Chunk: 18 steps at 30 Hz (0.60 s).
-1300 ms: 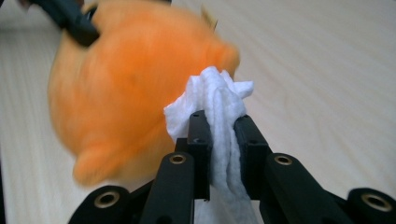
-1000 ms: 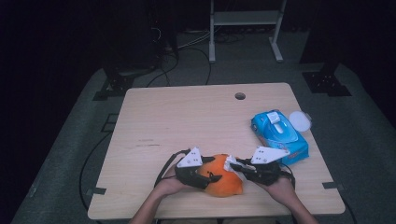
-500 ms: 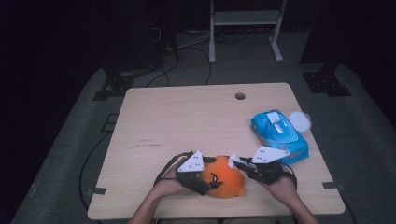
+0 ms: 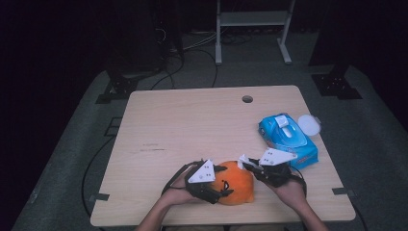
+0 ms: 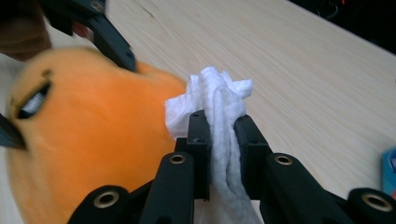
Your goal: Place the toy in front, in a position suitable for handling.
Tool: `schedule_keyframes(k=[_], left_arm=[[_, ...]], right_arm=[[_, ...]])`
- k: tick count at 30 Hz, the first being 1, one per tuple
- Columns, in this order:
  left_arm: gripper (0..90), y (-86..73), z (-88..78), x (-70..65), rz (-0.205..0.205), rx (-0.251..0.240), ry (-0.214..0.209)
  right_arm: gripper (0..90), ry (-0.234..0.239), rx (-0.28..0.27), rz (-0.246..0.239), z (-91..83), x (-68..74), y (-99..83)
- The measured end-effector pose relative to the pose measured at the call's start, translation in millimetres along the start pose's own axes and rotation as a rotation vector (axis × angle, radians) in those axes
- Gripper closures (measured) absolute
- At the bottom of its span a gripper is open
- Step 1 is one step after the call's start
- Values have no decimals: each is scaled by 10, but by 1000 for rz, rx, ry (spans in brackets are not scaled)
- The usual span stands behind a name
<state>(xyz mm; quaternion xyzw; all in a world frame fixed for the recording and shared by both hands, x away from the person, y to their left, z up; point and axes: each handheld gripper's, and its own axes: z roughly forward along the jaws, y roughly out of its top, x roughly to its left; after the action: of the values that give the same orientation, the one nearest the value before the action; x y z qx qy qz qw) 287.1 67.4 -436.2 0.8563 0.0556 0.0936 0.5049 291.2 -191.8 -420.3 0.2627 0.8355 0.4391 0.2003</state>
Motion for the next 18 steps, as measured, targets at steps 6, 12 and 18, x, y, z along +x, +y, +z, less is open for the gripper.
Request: schedule_keyframes(k=[6, 12, 18], left_arm=[[270, 21, 42, -14, 4, 3, -4], [181, 28, -11, 46, -37, -11, 2], [174, 1, -11, 105, -101, -5, 27]], right_arm=[[781, 66, -57, 33, -34, 90, 75], [784, 70, -38, -2, 15, 119, 52], [788, 60, -37, 27, -32, 55, 9]])
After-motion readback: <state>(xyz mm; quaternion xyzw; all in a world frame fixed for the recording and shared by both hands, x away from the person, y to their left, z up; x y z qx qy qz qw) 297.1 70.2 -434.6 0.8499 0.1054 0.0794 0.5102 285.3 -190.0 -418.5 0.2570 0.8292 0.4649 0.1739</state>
